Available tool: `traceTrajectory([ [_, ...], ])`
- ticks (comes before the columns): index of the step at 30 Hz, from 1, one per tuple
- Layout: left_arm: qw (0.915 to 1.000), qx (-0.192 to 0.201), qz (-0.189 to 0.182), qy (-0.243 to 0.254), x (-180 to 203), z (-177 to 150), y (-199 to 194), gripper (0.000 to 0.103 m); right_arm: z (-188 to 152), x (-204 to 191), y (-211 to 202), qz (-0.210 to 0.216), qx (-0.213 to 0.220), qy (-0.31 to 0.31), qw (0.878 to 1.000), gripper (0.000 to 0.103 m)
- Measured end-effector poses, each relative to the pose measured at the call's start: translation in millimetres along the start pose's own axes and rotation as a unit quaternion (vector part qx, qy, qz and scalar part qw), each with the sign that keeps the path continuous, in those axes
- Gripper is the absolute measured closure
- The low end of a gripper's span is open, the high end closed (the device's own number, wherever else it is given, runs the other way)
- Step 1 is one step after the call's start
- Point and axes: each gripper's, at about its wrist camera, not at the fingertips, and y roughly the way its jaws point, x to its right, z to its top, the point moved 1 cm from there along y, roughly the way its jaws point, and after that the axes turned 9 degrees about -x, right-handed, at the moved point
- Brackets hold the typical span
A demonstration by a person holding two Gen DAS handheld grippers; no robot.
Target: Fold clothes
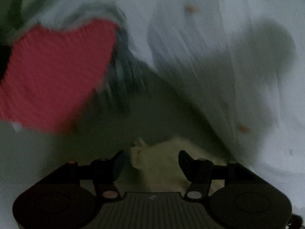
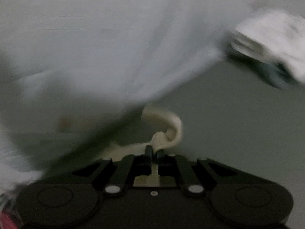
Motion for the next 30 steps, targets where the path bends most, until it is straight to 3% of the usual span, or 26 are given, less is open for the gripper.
traceTrajectory([
  [3, 0.9989, -0.044, -0.014, 0.003, 18, -31, 19, 0.041, -14, 63, -8, 0.0, -0.031, 0.067, 0.997, 0.096],
  [6, 0.998, -0.061, -0.013, 0.002, 32, -50, 36, 0.037, -44, 59, -2, 0.001, -0.056, 0.057, 0.997, 0.094],
  [10, 0.9968, -0.077, -0.019, -0.003, 41, -73, 51, 0.035, -46, 59, -1, 0.032, -0.068, 0.009, 0.997, 0.087],
  [16, 0.995, -0.09, -0.042, 0.008, 68, -87, 76, 0.035, -51, 39, 28, 0.052, -0.074, -0.045, 0.995, 0.08],
  [19, 0.9945, -0.083, -0.049, 0.041, 89, -88, 90, 0.035, -42, 28, 50, 0.038, -0.064, -0.091, 0.993, 0.063],
  [24, 0.9926, -0.089, -0.036, 0.074, 114, -74, 131, 0.031, -14, -17, 107, 0.028, -0.068, -0.194, 0.978, 0.057],
  [28, 0.9921, -0.108, -0.012, 0.063, 120, -62, 174, 0.03, -5, -70, 163, 0.078, -0.102, -0.275, 0.953, 0.053],
  [30, 0.9912, -0.125, -0.009, 0.045, 117, -59, 190, 0.032, 0, -88, 192, 0.131, -0.138, -0.249, 0.95, 0.051],
])
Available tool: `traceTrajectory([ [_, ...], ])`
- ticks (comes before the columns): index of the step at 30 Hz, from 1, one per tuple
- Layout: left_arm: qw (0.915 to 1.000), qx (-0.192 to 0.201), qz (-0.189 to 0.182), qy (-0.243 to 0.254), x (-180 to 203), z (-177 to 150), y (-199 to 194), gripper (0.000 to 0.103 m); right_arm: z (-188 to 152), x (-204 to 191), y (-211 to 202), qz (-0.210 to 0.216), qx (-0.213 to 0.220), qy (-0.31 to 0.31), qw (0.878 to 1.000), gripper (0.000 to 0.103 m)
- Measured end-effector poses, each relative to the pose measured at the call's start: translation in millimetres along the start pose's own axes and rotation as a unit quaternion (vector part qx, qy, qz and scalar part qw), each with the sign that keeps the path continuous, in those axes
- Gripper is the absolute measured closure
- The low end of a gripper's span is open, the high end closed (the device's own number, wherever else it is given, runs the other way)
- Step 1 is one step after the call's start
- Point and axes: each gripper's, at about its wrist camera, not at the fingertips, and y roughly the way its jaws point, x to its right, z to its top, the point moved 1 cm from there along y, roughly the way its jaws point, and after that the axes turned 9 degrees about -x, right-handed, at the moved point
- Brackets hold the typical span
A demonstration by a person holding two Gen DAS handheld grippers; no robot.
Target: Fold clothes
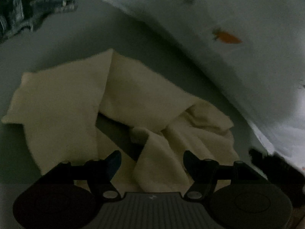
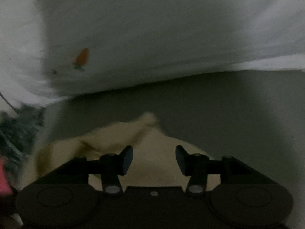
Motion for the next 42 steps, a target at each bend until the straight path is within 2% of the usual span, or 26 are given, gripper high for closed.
traceTrajectory([
  [2, 0.9997, -0.014, -0.013, -0.017, -2, 3, 9, 0.032, 13, 5, 25, 0.073, -0.025, 0.072, 0.994, 0.05],
  [3, 0.9995, -0.015, -0.019, -0.02, -2, 4, 11, 0.034, 17, 9, 38, 0.11, -0.042, 0.117, 0.986, 0.049],
  [4, 0.9994, -0.014, -0.022, -0.021, -1, 5, 13, 0.036, 18, 13, 49, 0.129, -0.051, 0.154, 0.978, 0.047],
  [6, 0.9991, -0.025, -0.024, -0.025, -1, 8, 19, 0.052, 21, 21, 72, 0.165, -0.07, 0.227, 0.957, 0.047],
  [7, 0.999, -0.026, -0.019, -0.032, -1, 9, 20, 0.057, 22, 23, 81, 0.164, -0.071, 0.249, 0.952, 0.047],
  [9, 0.9989, -0.029, -0.006, -0.037, -2, 12, 22, 0.074, 26, 26, 91, 0.157, -0.064, 0.277, 0.946, 0.054],
  [10, 0.9988, -0.031, -0.007, -0.037, -3, 12, 22, 0.077, 28, 26, 92, 0.15, -0.06, 0.287, 0.944, 0.066],
  [11, 0.9987, -0.033, -0.009, -0.038, -4, 12, 22, 0.087, 30, 27, 91, 0.137, -0.05, 0.291, 0.946, 0.096],
  [12, 0.9984, -0.034, -0.009, -0.044, -5, 11, 21, 0.09, 30, 29, 87, 0.129, -0.026, 0.29, 0.948, 0.101],
  [14, 0.9977, -0.034, -0.006, -0.059, -9, 7, 13, 0.093, 31, 42, 60, 0.131, 0.055, 0.299, 0.943, 0.103],
  [15, 0.9978, -0.03, -0.001, -0.06, -11, 5, 6, 0.093, 33, 49, 41, 0.119, 0.092, 0.299, 0.942, 0.103],
  [17, 0.9986, -0.015, 0.015, -0.048, -14, -1, -14, 0.093, 36, 69, -9, 0.065, 0.169, 0.286, 0.941, 0.103],
  [21, 0.9984, -0.009, 0.037, -0.042, -29, -20, -51, 0.093, 43, 91, -60, 0.032, 0.151, 0.233, 0.96, 0.103],
  [22, 0.998, -0.014, 0.038, -0.049, -33, -25, -55, 0.093, 40, 92, -58, 0.042, 0.122, 0.235, 0.963, 0.099],
  [24, 0.9965, -0.027, 0.036, -0.07, -45, -41, -59, 0.093, 28, 89, -49, 0.07, 0.089, 0.255, 0.96, 0.093],
  [26, 0.9944, -0.036, 0.033, -0.094, -56, -56, -62, 0.093, 13, 84, -27, 0.124, 0.045, 0.293, 0.947, 0.071],
  [28, 0.992, -0.039, 0.029, -0.116, -65, -69, -65, 0.093, -2, 76, -2, 0.177, 0.0, 0.336, 0.925, 0.069],
  [30, 0.9902, -0.042, 0.027, -0.13, -72, -79, -66, 0.093, -11, 63, 22, 0.219, -0.05, 0.356, 0.907, 0.062],
  [31, 0.9892, -0.043, 0.026, -0.137, -76, -83, -67, 0.092, -18, 55, 36, 0.242, -0.085, 0.37, 0.893, 0.055],
  [32, 0.9885, -0.047, 0.026, -0.142, -79, -86, -67, 0.092, -24, 47, 50, 0.265, -0.12, 0.384, 0.876, 0.055],
  [34, 0.9872, -0.054, 0.026, -0.148, -81, -86, -63, 0.092, -34, 36, 72, 0.3, -0.164, 0.414, 0.843, 0.052],
  [35, 0.9865, -0.059, 0.026, -0.151, -82, -85, -61, 0.092, -38, 31, 83, 0.301, -0.18, 0.427, 0.834, 0.05],
  [36, 0.9861, -0.063, 0.026, -0.152, -84, -83, -60, 0.092, -41, 27, 92, 0.289, -0.193, 0.432, 0.832, 0.049],
  [38, 0.9853, -0.07, 0.025, -0.153, -87, -80, -58, 0.092, -46, 16, 107, 0.26, -0.204, 0.427, 0.842, 0.049],
  [40, 0.9848, -0.076, 0.024, -0.155, -89, -77, -55, 0.092, -48, 11, 116, 0.264, -0.208, 0.429, 0.839, 0.049],
  [42, 0.9839, -0.081, 0.021, -0.158, -92, -76, -54, 0.091, -48, 9, 122, 0.275, -0.201, 0.435, 0.833, 0.054],
])
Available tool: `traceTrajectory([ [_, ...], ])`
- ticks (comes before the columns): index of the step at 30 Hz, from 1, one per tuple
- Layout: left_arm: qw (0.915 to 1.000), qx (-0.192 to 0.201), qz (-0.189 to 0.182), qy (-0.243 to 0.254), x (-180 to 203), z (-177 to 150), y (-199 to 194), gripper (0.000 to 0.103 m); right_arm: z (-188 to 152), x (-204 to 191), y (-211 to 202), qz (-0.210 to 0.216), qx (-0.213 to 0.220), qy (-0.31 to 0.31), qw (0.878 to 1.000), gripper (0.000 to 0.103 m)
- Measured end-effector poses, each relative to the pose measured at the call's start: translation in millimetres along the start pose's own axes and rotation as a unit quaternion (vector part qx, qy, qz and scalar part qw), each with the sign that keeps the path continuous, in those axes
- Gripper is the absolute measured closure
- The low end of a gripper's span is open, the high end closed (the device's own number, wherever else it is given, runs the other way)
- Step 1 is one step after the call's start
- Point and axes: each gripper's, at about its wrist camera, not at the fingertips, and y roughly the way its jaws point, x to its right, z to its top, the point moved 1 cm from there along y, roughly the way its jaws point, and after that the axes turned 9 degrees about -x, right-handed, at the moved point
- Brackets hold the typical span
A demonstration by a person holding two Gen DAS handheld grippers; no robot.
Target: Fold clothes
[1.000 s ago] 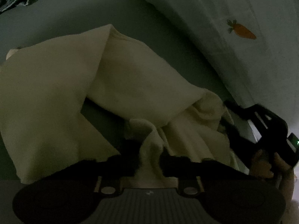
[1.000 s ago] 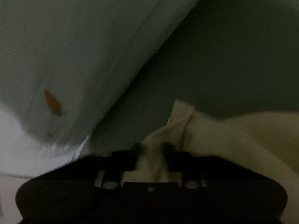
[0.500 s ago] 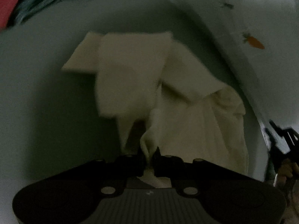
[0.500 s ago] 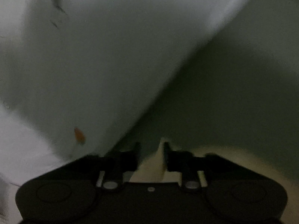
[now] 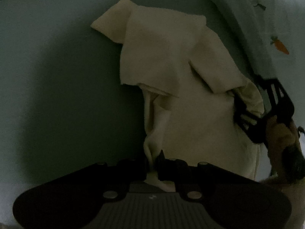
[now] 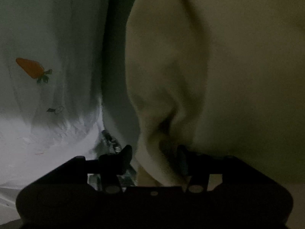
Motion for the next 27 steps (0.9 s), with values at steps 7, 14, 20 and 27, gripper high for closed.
traceTrajectory([
  [7, 0.9995, 0.031, -0.005, -0.006, 0, 1, -17, 0.092, 2, -18, -48, 0.109, 0.107, -0.009, 0.988, 0.097],
  [14, 0.9879, 0.137, -0.031, 0.065, 38, 2, -74, 0.092, -54, -39, -196, 0.184, 0.192, -0.125, 0.956, 0.097],
  [20, 0.9491, 0.259, -0.079, 0.16, 104, -8, -154, 0.092, -125, -54, -248, 0.291, 0.235, -0.153, 0.915, 0.097],
  [27, 0.8622, 0.418, -0.132, 0.253, 153, -84, -270, 0.093, -245, -75, -334, 0.348, 0.273, -0.303, 0.844, 0.097],
])
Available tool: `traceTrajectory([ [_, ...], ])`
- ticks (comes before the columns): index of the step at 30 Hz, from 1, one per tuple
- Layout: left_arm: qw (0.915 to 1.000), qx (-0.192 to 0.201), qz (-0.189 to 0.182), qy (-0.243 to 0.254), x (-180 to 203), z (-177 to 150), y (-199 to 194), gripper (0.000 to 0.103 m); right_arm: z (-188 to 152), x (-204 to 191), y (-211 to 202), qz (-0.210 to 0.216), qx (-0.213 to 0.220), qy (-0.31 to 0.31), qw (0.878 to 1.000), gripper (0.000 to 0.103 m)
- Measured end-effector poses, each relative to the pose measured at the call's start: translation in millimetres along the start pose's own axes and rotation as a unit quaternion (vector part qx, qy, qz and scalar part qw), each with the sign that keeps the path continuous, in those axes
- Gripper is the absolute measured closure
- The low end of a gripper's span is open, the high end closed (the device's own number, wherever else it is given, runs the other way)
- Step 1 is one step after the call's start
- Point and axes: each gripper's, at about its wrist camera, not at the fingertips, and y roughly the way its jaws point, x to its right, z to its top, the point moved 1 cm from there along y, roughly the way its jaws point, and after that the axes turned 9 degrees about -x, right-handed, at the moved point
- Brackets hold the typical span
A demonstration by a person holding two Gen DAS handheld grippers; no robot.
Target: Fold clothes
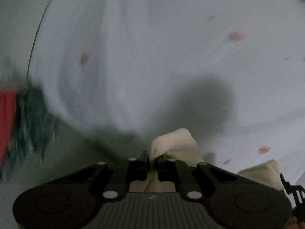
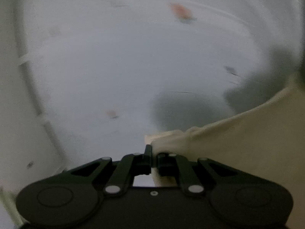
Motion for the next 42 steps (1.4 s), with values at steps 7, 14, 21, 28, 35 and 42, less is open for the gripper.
traceTrajectory([
  [7, 0.9873, 0.134, -0.005, 0.085, 56, 4, -120, 0.093, -54, -93, -51, 0.035, -0.006, -0.155, 0.987, 0.097],
  [14, 0.9871, 0.127, 0.013, 0.097, 71, -11, -158, 0.093, -80, -98, -84, 0.007, -0.034, -0.159, 0.987, 0.097],
  [21, 0.9969, 0.031, 0.033, 0.064, 50, -28, -82, 0.093, -80, -35, -73, -0.078, -0.037, -0.076, 0.993, 0.097],
  [28, 0.996, -0.051, 0.043, 0.059, 25, -37, 55, 0.093, -50, 41, -46, -0.165, 0.0, -0.039, 0.985, 0.096],
  [35, 0.953, -0.268, 0.141, 0.011, -34, -120, 225, 0.082, -21, 171, 1, -0.478, -0.074, -0.034, 0.875, 0.054],
  [42, 0.9293, -0.332, 0.162, 0.005, -70, -180, 233, 0.07, -23, 184, 10, -0.585, -0.13, -0.099, 0.795, 0.052],
])
